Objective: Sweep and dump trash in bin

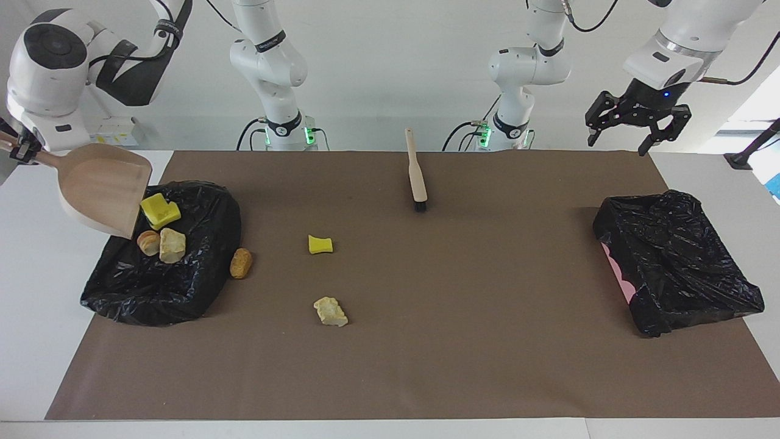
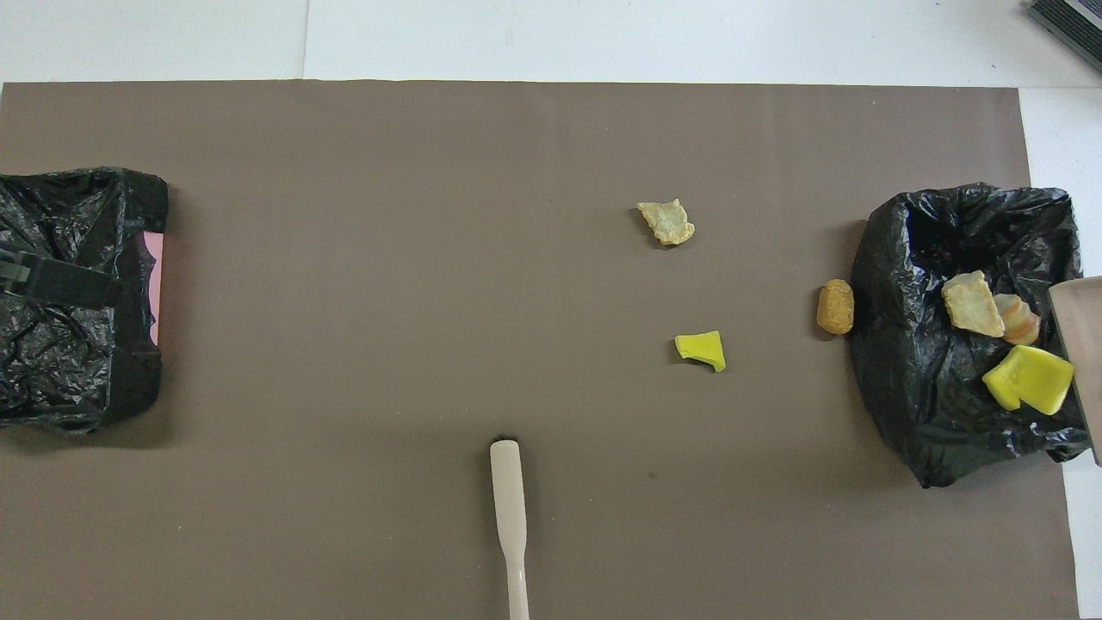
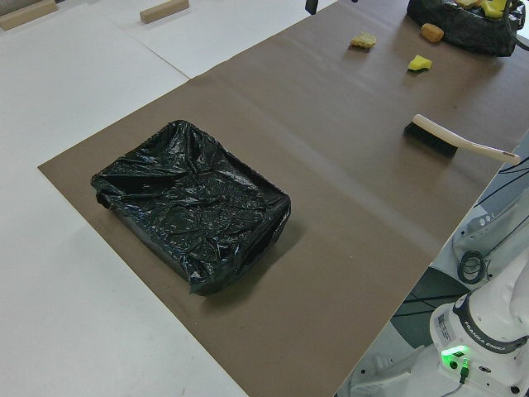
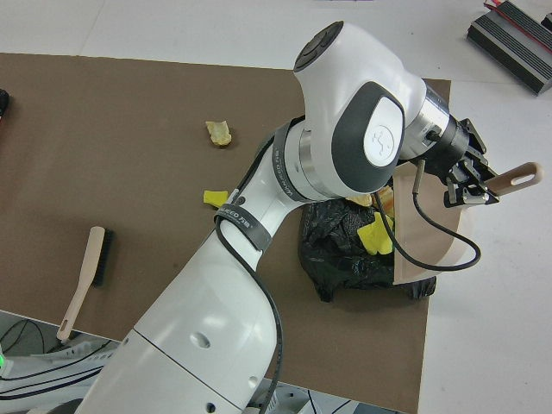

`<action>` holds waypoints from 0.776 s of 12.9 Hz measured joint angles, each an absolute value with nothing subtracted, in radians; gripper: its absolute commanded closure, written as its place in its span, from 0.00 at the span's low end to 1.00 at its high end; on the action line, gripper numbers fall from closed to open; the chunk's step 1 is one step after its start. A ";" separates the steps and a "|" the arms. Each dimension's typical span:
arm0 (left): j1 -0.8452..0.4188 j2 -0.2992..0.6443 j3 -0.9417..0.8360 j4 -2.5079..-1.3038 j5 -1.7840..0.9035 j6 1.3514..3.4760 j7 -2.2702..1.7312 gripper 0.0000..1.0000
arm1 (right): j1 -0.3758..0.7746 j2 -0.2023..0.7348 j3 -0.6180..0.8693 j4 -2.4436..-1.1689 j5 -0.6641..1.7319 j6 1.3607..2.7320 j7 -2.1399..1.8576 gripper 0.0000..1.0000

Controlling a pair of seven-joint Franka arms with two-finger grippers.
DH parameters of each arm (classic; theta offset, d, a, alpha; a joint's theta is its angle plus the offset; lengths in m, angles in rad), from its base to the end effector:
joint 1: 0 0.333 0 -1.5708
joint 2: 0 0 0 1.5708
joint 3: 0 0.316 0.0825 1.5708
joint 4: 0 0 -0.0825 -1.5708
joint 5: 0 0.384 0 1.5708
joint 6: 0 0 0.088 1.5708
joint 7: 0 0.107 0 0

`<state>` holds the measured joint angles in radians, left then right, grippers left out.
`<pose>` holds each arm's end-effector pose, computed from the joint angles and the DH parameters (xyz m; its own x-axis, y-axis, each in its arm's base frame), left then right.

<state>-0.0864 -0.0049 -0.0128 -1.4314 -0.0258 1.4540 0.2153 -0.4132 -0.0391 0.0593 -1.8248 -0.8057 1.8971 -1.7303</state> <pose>0.5370 -0.0565 0.6818 0.9495 -0.3121 0.0323 -0.3128 -0.9496 0.0190 0.5138 -0.2455 0.5762 -0.0637 0.7117 -0.6996 0.9952 -0.0073 -0.0981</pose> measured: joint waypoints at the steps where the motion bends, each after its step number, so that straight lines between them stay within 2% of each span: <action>1: -0.086 -0.007 -0.013 -1.434 -0.026 1.453 0.215 0.00 | -0.397 -0.050 0.060 -1.825 -0.806 1.897 -1.730 1.00; 10: -0.086 -0.018 -0.013 -1.446 -0.024 1.424 0.114 0.00 | -0.215 -0.073 0.072 -1.836 -0.506 1.822 -1.663 1.00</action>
